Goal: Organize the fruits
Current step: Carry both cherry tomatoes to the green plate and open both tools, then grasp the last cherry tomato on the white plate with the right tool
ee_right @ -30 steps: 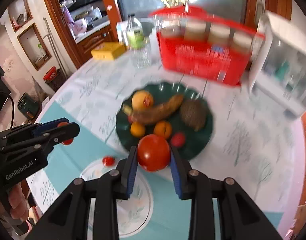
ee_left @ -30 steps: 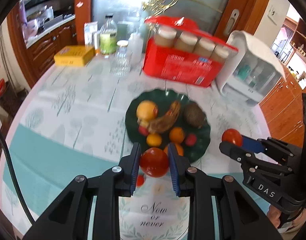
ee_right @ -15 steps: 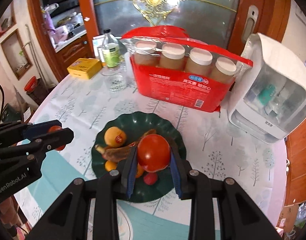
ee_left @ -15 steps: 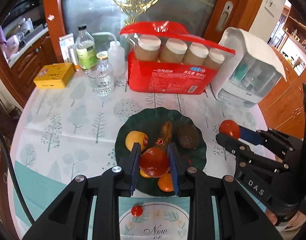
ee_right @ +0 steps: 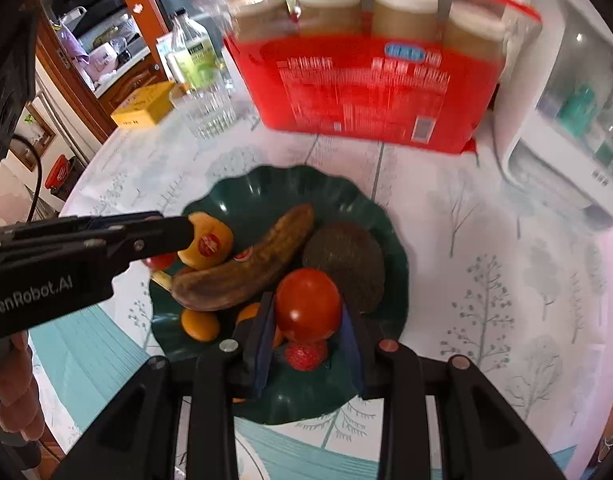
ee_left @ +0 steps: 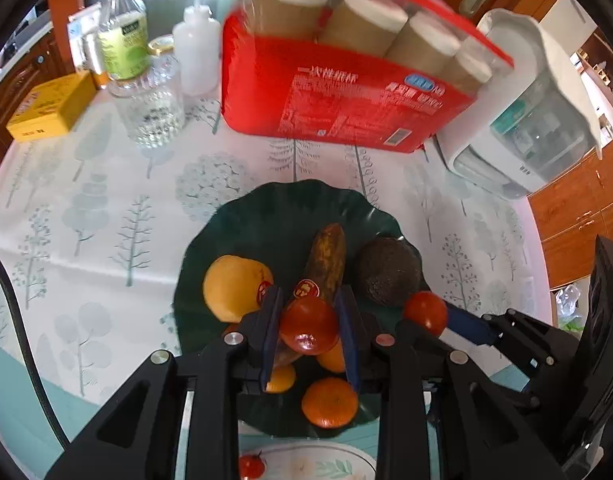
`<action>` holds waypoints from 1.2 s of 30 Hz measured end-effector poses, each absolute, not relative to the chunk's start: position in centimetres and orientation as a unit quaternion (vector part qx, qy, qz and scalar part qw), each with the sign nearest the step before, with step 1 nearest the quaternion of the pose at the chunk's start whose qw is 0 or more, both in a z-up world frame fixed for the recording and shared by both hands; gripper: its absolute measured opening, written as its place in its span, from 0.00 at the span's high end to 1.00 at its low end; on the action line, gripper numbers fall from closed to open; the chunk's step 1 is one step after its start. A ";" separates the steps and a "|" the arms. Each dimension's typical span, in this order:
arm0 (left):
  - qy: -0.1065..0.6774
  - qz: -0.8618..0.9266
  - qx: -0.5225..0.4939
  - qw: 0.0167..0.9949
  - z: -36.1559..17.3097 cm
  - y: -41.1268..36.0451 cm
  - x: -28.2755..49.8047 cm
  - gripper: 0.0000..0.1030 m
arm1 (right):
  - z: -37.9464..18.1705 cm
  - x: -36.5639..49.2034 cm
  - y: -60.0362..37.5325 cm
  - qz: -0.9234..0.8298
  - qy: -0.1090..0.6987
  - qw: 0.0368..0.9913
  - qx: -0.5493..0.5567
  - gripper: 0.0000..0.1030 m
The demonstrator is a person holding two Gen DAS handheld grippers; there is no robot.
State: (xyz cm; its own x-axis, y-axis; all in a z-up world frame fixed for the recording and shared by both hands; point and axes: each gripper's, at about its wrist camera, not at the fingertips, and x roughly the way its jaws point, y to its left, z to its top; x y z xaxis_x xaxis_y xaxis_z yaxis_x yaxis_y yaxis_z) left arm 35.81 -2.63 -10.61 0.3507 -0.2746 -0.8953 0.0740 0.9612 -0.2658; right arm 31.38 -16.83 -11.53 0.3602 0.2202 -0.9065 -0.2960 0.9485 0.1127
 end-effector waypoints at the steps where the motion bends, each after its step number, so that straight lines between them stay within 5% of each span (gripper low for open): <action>1: 0.563 -0.108 -0.089 0.815 -11.1 -2.8 36.2 0.75 | -12.0 31.5 -16.8 0.156 0.547 0.822 -0.032 0.69; 12: 0.572 -0.111 -0.080 0.809 -13.9 -3.6 38.2 0.72 | -13.7 32.3 -16.3 0.175 0.542 0.821 -0.030 0.68; 36: 0.535 -0.070 -0.049 0.840 -8.8 0.6 30.0 0.26 | -10.0 29.7 -16.9 0.176 0.515 0.839 -0.015 0.68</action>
State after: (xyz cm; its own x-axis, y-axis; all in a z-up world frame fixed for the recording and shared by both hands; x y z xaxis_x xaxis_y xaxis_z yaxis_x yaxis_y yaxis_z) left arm 30.01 0.64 -8.76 0.4174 -0.1697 -0.8927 0.0658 0.9855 -0.1566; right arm 29.71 -16.88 -9.96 0.4076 0.2791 -0.8695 -0.3102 0.9378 0.1557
